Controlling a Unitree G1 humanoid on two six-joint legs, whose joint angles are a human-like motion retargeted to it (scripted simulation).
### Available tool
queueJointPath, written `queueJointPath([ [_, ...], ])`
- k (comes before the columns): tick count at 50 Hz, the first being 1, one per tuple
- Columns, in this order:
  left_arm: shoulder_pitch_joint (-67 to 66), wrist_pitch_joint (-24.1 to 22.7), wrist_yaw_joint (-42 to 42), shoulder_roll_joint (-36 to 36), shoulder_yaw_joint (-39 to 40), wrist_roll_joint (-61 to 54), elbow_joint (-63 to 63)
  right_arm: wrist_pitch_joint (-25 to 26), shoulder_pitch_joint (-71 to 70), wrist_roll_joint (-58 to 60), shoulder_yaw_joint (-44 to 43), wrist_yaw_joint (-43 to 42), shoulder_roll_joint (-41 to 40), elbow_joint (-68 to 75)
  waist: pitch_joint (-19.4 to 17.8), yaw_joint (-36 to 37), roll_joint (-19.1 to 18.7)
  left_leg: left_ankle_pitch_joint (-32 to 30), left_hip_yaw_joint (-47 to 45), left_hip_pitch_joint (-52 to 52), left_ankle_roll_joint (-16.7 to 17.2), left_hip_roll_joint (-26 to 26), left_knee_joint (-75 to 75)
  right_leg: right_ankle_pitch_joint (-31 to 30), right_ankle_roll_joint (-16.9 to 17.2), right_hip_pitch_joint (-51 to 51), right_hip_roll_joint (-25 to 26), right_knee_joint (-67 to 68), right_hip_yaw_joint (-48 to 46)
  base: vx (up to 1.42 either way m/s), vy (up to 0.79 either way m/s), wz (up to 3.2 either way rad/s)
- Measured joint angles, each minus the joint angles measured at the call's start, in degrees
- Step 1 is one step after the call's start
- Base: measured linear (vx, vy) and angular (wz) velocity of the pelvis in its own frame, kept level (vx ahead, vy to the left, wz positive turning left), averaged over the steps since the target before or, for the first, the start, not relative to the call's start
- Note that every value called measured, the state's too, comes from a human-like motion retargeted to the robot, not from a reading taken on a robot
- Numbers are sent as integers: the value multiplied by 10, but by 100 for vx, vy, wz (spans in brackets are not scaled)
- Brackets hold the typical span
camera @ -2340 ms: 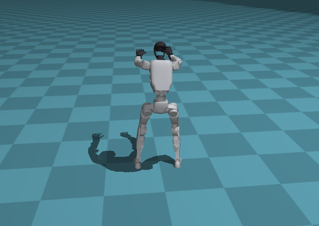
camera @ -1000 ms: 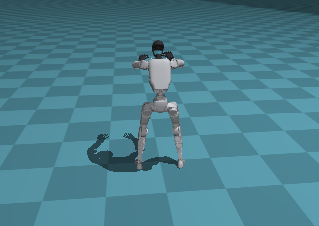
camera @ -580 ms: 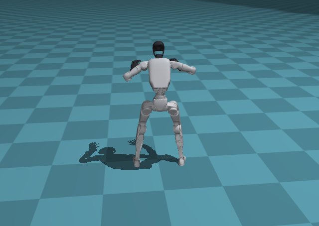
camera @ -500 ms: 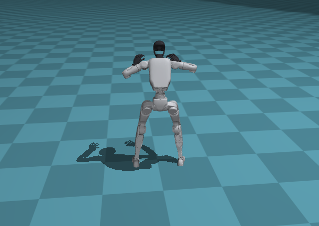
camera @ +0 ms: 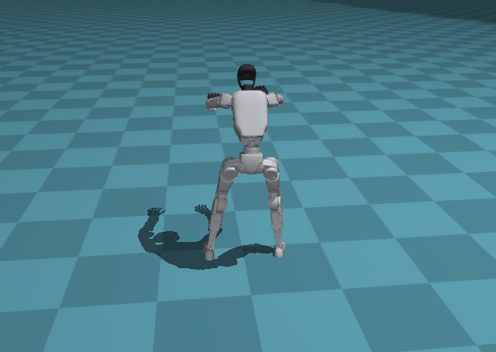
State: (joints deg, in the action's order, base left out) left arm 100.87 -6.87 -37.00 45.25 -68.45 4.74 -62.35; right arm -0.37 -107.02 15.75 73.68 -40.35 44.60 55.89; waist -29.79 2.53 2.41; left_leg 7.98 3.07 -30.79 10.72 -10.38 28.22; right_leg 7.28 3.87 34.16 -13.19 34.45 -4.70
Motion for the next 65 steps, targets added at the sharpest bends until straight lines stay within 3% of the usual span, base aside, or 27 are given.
queueJointPath([
  [2, -70, -3, -14, 23, 39, 25, 67, -5, 65, 7, -29, -22, 28, -61, 0, -2, -1, -3, 2, 0, -1, 3, -8, -1, 0, 1, -3, -4, -2, 3, 1, 8],
  [3, -138, -35, -32, 44, 86, 29, 126, -11, 128, 41, -76, -34, 59, -117, 0, -2, -9, 1, 3, 15, 5, 3, -7, 0, 12, -18, -4, -6, -5, 5, 1, 14],
  [7, -296, -4, -47, 97, 171, 78, 264, -13, 283, 23, -148, -63, 94, -237, 0, -12, 11, -20, 5, -11, -9, 10, -43, -12, -4, 14, -8, -25, -8, 0, 0, 10],
  [13, -634, -29, -81, 149, 424, 154, 483, -30, 619, 92, -384, -59, 149, -431, 0, -22, 21, -41, 12, -18, -11, 16, -88, -23, 2, 21, -13, -50, -19, 4, 0, 20],
  [18, -821, -42, -115, 159, 623, 211, 648, -42, 844, 128, -599, -54, 178, -573, 0, -21, 24, -52, 23, -22, -8, 19, -112, -26, 5, 24, -16, -59, -32, 4, -1, 23],
  [21, -844, -33, -131, 178, 697, 243, 735, -40, 889, 145, -685, -61, 213, -643, 0, -19, 25, -51, 30, -23, -7, 20, -110, -21, 2, 23, -19, -51, -38, 4, -2, 22],
  [24, -793, 16, -70, 141, 735, 328, 854, -48, 1080, 89, -878, -93, 328, -758, 0, 12, -22, -40, 45, -44, 6, 22, -97, -19, 21, 30, -22, -45, -51, 6, 0, 34],
  [26, -704, 44, -62, 166, 707, 331, 873, -27, 1054, 84, -922, -95, 381, -769, 0, 20, -27, -24, 47, -46, 8, 22, -69, -5, 16, 29, -24, -20, -50, 0, 0, 0],
  [28, -557, 106, -25, 146, 610, 348, 874, 16, 1007, 76, -938, -87, 449, -744, 0, 43, -44, -1, 49, -57, 9, 23, -27, 13, 12, 36, -27, 13, -48, 5, -2, -8],
  [30, -352, 84, -40, 193, 449, 266, 780, 29, 803, 108, -845, -42, 424, -714, 0, 58, -11, 39, 43, -47, -4, 17, 47, 51, -23, 27, -24, 74, -32, 5, -4, -45],
  [33, -146, -6, -98, 196, 314, 185, 643, 1, 446, 116, -577, -68, 357, -614, 0, 47, 16, 101, 37, -16, 17, 18, 142, 104, -11, -2, -34, 159, -15, 13, 0, -26],
  [35, -51, -9, -102, 172, 232, 146, 540, 2, 225, 100, -380, -80, 303, -503, 0, 33, 20, 140, 36, -12, 19, 19, 207, 140, -15, -6, -41, 219, -4, 13, 2, -14],
  [38, 30, 5, -86, 117, 154, 99, 377, 8, 35, 63, -199, -86, 210, -334, 0, 20, 10, 191, 36, -12, 21, 20, 294, 188, -19, -7, -50, 298, 12, 12, 4, -13],
  [42, 77, 11, -48, 52, 74, 54, 173, 1, -38, 29, -109, -78, 108, -157, 0, 10, 3, 244, 34, -9, 20, 19, 384, 239, -25, -9, -59, 379, 31, 13, 5, -12],
  [45, 71, 14, -14, 29, 31, 46, 70, -9, -38, 25, -72, -62, 73, -91, 0, 2, 1, 270, 33, -11, 17, 21, 430, 266, -27, -7, -64, 421, 43, 10, 5, -6],
  [48, 46, 31, 6, 38, 17, 72, 41, -14, -19, 44, -53, -36, 94, -90, 0, -1, -4, 282, 32, -31, 11, 25, 457, 280, -30, 12, -70, 446, 50, 6, 5, 4],
  [50, 2, 18, 18, 73, 26, 78, 68, -18, 22, 61, -61, -37, 115, -115, 0, -7, -1, 290, 30, -30, 6, 25, 472, 289, -31, 12, -72, 458, 56, 7, 4, -4],
  [53, -107, 15, 25, 140, 89, 104, 158, -21, 124, 88, -109, -23, 179, -189, 0, -12, -4, 296, 27, -33, -2, 27, 484, 297, -32, 13, -74, 465, 60, 7, 4, -4],
  [57, -359, -9, 17, 222, 265, 131, 319, -32, 352, 122, -262, -8, 278, -325, 0, -17, -12, 305, 24, -24, -10, 25, 494, 305, -29, 2, -74, 467, 63, 8, 3, -7],
  [60, -624, -27, 0, 253, 469, 155, 444, -46, 596, 143, -459, -9, 313, -432, 0, -28, -7, 309, 21, -19, -14, 24, 494, 308, -26, -2, -74, 464, 64, 11, 2, -5],
  [65, -1083, -66, -17, 185, 843, 187, 666, -81, 1086, 168, -900, 6, 275, -646, 0, -36, 6, 315, 14, -5, -17, 24, 486, 312, -17, -17, -76, 453, 63, 14, 1, -1],
])
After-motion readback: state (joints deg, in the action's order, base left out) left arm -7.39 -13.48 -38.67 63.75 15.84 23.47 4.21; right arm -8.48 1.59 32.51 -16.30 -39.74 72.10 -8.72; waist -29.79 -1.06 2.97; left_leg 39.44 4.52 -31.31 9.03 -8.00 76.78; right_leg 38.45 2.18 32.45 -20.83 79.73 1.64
